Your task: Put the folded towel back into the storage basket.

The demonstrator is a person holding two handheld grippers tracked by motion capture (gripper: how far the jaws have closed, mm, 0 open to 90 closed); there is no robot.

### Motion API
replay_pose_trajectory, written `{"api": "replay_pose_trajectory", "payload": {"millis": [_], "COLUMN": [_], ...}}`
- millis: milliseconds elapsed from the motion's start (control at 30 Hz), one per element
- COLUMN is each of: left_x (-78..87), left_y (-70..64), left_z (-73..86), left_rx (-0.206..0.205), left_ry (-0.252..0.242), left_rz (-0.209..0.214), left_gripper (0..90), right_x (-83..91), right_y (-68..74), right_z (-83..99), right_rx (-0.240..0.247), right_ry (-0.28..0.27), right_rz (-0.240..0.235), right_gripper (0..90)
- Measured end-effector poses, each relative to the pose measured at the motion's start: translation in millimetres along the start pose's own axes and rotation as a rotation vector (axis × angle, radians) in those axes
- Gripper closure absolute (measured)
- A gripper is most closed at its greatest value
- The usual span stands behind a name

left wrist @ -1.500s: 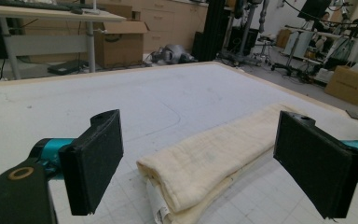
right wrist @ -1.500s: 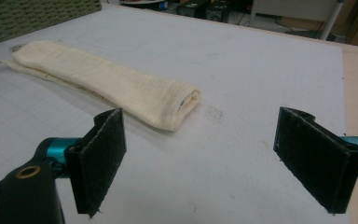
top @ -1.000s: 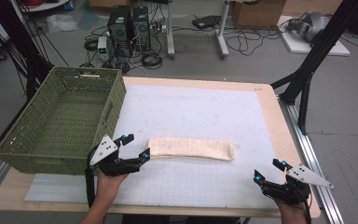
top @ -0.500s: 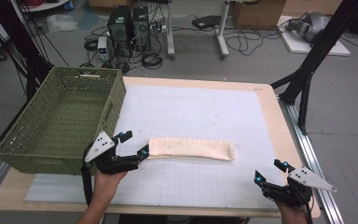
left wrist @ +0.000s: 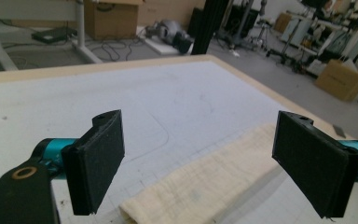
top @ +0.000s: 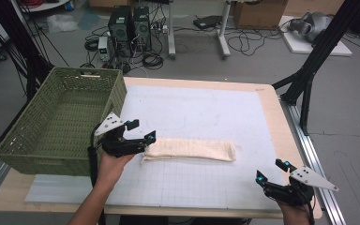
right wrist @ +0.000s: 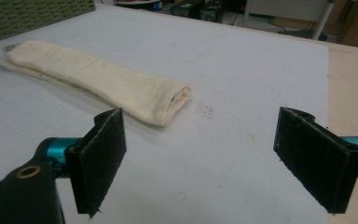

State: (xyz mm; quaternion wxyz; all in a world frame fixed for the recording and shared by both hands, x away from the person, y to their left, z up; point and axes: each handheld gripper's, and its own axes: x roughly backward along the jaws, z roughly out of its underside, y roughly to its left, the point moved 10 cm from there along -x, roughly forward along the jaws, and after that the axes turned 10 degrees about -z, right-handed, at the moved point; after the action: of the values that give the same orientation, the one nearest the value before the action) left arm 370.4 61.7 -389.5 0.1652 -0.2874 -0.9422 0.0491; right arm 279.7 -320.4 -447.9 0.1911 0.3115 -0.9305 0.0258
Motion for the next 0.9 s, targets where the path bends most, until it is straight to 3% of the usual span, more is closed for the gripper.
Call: {"api": "replay_pose_trajectory", "payload": {"millis": [100,333,500,567,600,900], "left_x": [-14.1,-20.4,-28.7,-33.2,-36.0,-42.4], "left_y": [2.9,3.4,5.6,5.7,5.8,12.1], "left_z": [11.1,21.0,37.3,44.7,48.9,62.9], "left_rx": [-0.025,-0.025,-0.036,-0.062,-0.095,-0.113], "left_ry": [0.062,0.079,0.13,0.166,0.185,0.25], "left_rz": [-0.023,-0.03,-0.04,-0.049,-0.053,-0.087], "left_gripper": [17.5,18.7,20.8,20.9,22.7,26.5], "right_x": [-1.6,-1.5,-1.1,-1.3,-1.3,-0.3], "right_y": [1.4,4.0,4.1,4.3,4.5,2.3], "right_z": [-0.2,0.7,-0.3,-0.3,-0.1,-0.1], "right_rx": [0.01,0.012,0.01,0.009,0.013,0.011], "right_ry": [0.006,0.014,0.01,0.01,0.012,0.009], "right_rz": [-0.005,-0.014,-0.012,-0.013,-0.012,-0.009], "right_gripper": [15.6,15.6,15.6,15.5,15.6,15.6]}}
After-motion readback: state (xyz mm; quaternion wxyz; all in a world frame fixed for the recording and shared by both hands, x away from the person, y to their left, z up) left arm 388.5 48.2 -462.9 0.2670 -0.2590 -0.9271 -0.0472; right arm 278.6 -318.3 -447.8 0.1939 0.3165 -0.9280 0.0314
